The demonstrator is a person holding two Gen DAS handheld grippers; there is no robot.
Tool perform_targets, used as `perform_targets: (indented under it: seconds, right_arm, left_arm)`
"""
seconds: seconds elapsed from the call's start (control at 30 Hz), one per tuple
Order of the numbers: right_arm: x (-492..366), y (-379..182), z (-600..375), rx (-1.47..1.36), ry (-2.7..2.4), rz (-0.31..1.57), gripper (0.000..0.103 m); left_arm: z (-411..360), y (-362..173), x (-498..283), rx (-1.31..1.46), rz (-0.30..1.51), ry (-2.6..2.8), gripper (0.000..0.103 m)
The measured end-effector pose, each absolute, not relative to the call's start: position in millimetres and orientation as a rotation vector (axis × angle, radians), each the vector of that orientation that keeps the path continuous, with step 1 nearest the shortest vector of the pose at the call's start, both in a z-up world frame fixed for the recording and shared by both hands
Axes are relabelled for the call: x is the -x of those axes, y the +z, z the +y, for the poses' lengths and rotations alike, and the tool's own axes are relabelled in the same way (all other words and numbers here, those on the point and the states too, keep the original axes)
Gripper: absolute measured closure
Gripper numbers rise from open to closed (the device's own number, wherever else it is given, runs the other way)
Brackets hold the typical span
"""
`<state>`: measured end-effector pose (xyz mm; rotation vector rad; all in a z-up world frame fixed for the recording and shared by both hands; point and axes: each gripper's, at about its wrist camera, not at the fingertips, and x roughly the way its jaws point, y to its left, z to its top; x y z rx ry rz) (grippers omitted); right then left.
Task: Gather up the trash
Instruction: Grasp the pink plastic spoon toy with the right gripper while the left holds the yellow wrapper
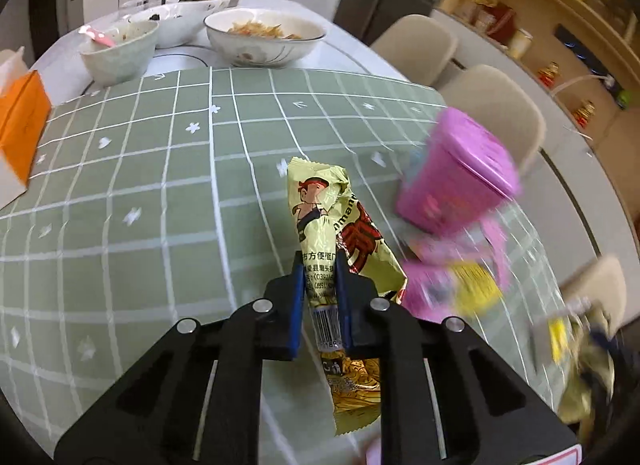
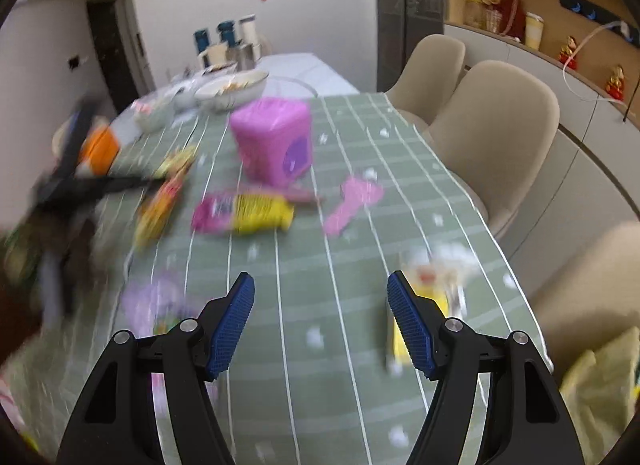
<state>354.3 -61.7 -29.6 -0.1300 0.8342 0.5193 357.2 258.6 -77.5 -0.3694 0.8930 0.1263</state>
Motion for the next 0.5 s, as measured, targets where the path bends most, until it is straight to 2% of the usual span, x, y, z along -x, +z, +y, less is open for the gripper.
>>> perform_targets:
  seconds: [0.23, 0.5]
  right_arm:
    - [-429.9, -48.9, -11.7, -0.007, 0.375, 0.824, 0.038]
    - [-491.6, -83.7, 4.7, 0.032, 0.188, 0.879, 0.038]
  left_arm:
    - [243.3, -65.6, -297.3, 0.355, 0.875, 0.133, 0.089]
    - [246.2, -77.1, -277.0, 0.416, 0.903, 0.102, 0.089]
